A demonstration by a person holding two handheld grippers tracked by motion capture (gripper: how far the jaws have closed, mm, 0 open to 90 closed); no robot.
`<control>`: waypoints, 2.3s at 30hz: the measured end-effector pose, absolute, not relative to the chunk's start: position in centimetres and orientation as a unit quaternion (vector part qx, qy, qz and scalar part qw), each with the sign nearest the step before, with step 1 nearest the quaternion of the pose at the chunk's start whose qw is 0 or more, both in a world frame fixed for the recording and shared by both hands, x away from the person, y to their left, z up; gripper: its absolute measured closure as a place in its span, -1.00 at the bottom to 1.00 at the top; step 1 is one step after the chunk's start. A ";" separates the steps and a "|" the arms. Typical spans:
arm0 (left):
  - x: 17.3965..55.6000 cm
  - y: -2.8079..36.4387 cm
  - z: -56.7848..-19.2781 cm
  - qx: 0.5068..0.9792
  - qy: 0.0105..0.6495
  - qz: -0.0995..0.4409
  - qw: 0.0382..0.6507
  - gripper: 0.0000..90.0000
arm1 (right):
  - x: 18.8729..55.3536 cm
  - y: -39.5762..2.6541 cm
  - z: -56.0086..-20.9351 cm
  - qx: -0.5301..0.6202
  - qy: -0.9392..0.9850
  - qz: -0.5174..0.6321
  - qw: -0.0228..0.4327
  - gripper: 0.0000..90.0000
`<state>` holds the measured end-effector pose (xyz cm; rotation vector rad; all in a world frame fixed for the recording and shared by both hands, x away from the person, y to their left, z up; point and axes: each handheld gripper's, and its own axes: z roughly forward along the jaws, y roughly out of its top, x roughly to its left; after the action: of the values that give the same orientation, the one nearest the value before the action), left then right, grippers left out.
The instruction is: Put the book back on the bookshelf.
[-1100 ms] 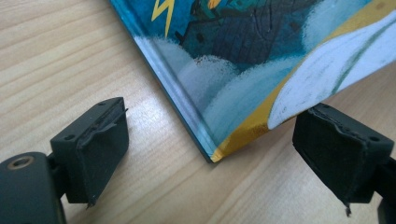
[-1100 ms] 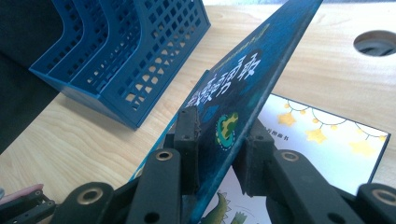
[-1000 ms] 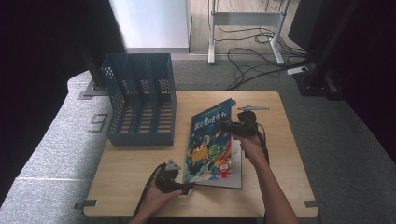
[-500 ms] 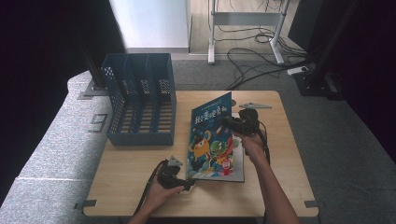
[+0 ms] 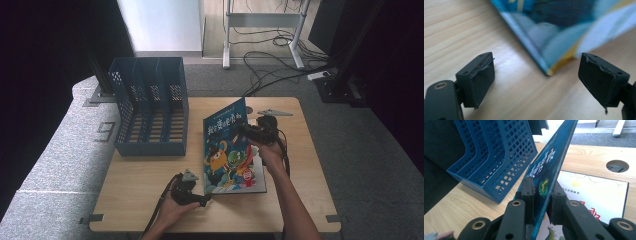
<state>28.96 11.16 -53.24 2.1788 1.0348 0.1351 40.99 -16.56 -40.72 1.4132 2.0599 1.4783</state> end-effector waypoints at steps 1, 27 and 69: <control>28.7 10.9 -53.1 0.846 0.393 0.052 0.357 -0.72 | 41.0 -16.6 -40.8 0.484 0.704 0.506 0.119 0.71; 31.4 9.7 -53.3 0.837 0.414 0.046 0.356 -0.79 | 39.8 -16.3 -39.5 0.463 0.700 0.518 0.166 0.71; 32.2 8.5 -53.2 0.830 0.419 0.046 0.366 -0.78 | 38.3 -16.4 -38.9 0.430 0.689 0.544 0.212 0.72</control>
<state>32.18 8.49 -53.17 2.1325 1.0756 0.1186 38.26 -16.37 -38.91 1.1936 1.9136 1.5115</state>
